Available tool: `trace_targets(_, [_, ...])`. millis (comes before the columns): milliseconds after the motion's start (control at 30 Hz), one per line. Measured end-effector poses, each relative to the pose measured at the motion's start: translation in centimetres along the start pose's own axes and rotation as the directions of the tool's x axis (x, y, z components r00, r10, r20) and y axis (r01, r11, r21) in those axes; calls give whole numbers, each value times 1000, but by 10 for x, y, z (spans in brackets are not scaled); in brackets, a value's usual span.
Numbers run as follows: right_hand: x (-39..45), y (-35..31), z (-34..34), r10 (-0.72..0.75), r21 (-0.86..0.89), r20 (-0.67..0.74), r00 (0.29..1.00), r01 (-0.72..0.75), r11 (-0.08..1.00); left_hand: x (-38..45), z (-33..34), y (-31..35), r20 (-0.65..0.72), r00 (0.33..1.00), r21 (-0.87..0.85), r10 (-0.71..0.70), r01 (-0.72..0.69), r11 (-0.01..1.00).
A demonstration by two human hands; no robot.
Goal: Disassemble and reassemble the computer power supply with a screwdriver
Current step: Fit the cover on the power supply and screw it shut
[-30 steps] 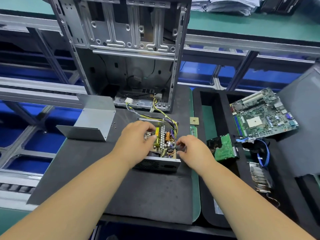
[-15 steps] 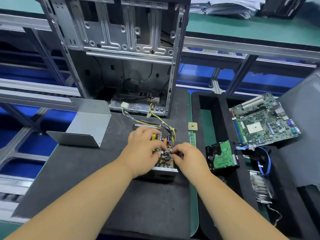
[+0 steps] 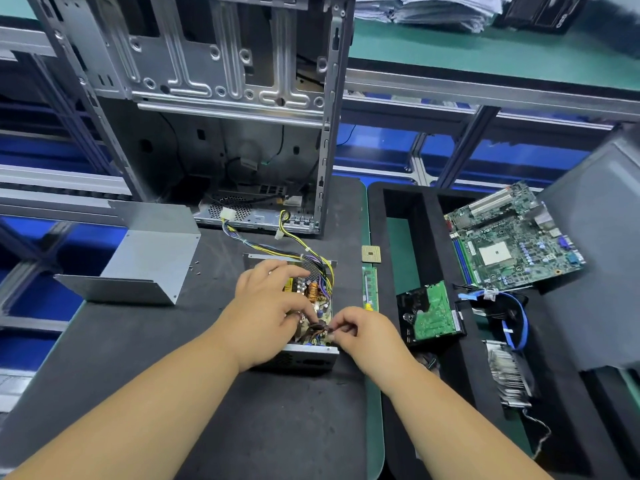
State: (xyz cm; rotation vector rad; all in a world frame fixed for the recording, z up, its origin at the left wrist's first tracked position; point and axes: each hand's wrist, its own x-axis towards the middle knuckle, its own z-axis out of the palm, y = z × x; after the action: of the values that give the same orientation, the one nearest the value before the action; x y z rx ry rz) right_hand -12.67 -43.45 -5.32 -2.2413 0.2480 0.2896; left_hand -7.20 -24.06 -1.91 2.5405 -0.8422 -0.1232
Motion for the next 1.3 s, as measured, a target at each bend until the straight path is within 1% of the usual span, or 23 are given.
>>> trace_targets(100, [-1, 1, 2, 6, 22, 30, 1000, -7, 1000, 1, 0, 1, 27, 999, -13, -24, 24, 1000])
trace_targets(267, [-1, 5, 7, 2, 1, 27, 1000, -2, 1000, 1, -1, 1, 54, 998, -26, -37, 39, 999])
trace_targets(500, [1, 7, 11, -41, -5, 25, 999, 42, 999, 2, -1, 1, 40, 998, -54, -51, 53, 997])
trace_targets(933, [3, 12, 20, -22, 14, -7, 1000, 22, 1000, 2, 2, -2, 35, 996, -88, -84, 87, 992])
trace_targets(1100, [3, 12, 20, -46, -68, 4, 999, 46, 997, 2, 2, 0, 41, 994, -106, -97, 101, 989])
trace_targets(1233, [3, 10, 20, -75, -184, 24, 997, 78, 980, 2, 1, 0, 47, 994, -106, -103, 107, 989])
trace_targets(1300, [2, 9, 19, -90, -210, 30, 995, 94, 973, 2, 0, 1, 47, 994, -108, -102, 107, 988])
